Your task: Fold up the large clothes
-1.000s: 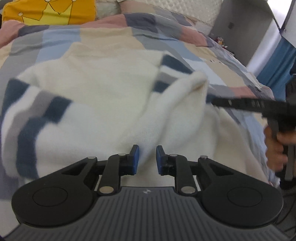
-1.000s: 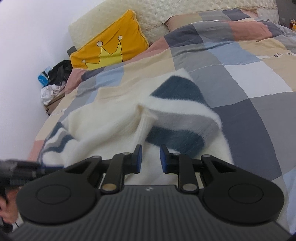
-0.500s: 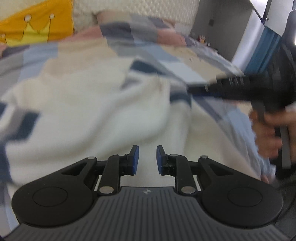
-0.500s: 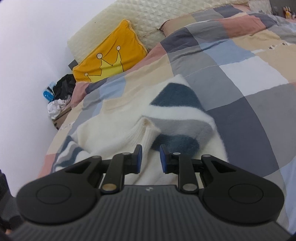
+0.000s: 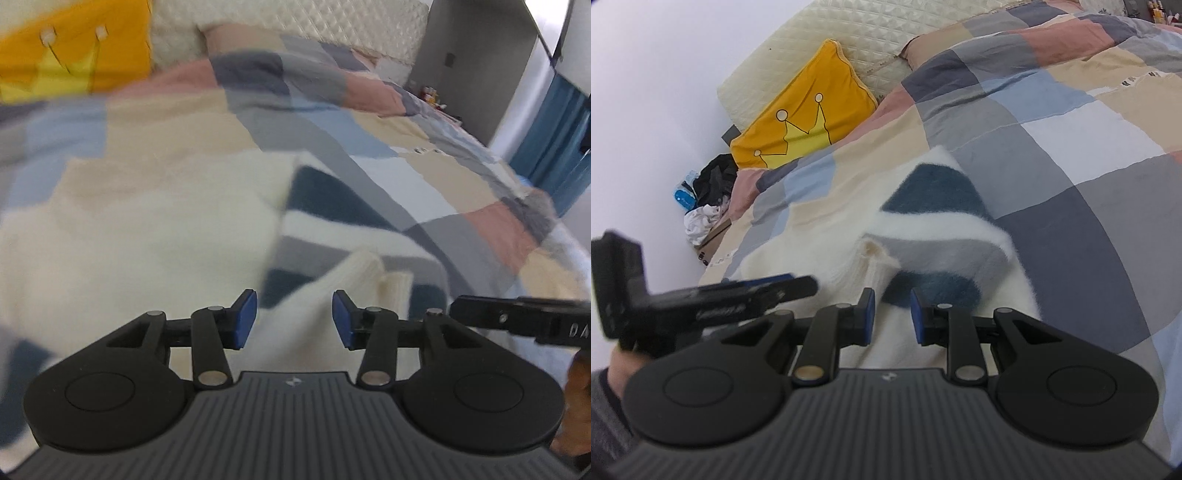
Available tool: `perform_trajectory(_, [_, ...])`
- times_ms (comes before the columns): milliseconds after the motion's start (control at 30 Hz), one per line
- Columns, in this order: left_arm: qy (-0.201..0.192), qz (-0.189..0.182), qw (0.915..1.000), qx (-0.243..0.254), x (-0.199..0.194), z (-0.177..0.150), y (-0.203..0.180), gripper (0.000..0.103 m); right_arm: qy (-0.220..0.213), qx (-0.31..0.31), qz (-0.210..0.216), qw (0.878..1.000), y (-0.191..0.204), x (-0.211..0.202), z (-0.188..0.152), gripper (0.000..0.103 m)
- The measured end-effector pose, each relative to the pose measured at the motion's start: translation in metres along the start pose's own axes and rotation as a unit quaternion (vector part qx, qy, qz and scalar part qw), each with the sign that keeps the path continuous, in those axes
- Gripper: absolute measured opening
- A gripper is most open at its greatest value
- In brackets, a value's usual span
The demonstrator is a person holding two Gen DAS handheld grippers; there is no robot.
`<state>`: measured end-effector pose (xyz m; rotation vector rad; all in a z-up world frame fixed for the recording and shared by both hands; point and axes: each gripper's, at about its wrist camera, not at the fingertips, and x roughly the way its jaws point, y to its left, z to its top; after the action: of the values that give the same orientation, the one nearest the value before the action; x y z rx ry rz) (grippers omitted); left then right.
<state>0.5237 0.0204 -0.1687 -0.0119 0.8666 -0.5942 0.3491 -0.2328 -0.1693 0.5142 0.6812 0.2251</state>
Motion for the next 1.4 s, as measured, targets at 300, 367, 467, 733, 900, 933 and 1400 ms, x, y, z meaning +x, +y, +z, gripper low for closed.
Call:
perform_trajectory(300, [-0.013, -0.033, 0.9987, -0.036, -0.018, -0.013, 0.003, 0.013, 0.009, 0.021, 0.002, 1.000, -0.011, 0.010, 0.000, 0.025])
perform_trajectory(367, [-0.031, -0.040, 0.9981, -0.035, -0.036, -0.019, -0.008, 0.009, 0.004, 0.019, 0.004, 1.000, -0.010, 0.007, 0.001, 0.025])
perform_trajectory(467, [-0.058, -0.034, 0.9976, -0.018, -0.066, -0.032, -0.031, 0.009, -0.007, 0.020, 0.006, 1.000, -0.011, 0.002, 0.002, 0.025])
perform_trajectory(733, [-0.053, 0.001, 0.9986, -0.006, -0.110, -0.104, -0.083, 0.009, -0.016, 0.034, 0.013, 0.999, -0.016, -0.011, 0.004, 0.025])
perform_trajectory(900, [-0.061, 0.038, 0.9973, -0.012, -0.119, -0.152, -0.096, 0.009, 0.000, 0.026, 0.028, 0.999, -0.010, -0.013, -0.001, 0.025])
perform_trajectory(933, [-0.066, 0.042, 0.9968, -0.019, -0.118, -0.159, -0.096, 0.009, 0.003, 0.025, 0.031, 0.999, -0.010, -0.012, -0.003, 0.025])
perform_trajectory(1400, [-0.143, -0.003, 0.9773, -0.156, -0.151, -0.197, -0.066, 0.052, 0.088, 0.023, 0.094, 0.991, 0.013, 0.001, -0.046, 0.026])
